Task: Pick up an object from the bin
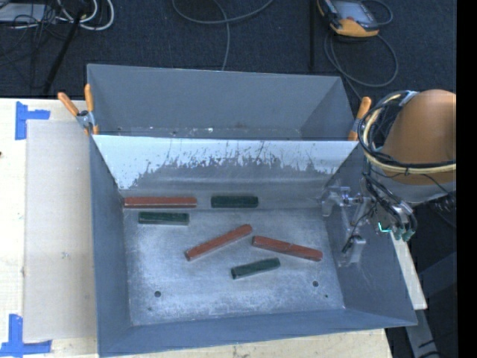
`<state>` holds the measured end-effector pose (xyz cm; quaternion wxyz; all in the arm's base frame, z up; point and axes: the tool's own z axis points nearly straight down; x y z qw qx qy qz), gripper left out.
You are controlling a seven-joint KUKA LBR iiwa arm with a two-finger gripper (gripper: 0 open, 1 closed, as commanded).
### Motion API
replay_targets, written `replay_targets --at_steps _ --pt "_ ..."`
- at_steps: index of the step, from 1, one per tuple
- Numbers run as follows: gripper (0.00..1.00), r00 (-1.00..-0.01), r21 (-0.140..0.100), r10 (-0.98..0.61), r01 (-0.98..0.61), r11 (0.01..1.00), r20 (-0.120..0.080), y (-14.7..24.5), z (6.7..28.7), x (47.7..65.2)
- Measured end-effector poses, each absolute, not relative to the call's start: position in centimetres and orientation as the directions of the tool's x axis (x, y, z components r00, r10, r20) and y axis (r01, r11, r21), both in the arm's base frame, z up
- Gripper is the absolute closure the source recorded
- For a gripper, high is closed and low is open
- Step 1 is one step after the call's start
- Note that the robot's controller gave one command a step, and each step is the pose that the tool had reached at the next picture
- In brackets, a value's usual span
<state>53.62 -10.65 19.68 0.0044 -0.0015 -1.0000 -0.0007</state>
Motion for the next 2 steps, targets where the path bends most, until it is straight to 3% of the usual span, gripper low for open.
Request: replay_targets --at_steps 1,2 --pt "0.0 -1.0 0.0 -0.001 -0.001 1.0 0.001 -10.6 20.1 53.8" --pt "0.0 -1.0 -0.001 -0.014 -0.014 1.0 -0.004 -10.8 13.6 55.3"
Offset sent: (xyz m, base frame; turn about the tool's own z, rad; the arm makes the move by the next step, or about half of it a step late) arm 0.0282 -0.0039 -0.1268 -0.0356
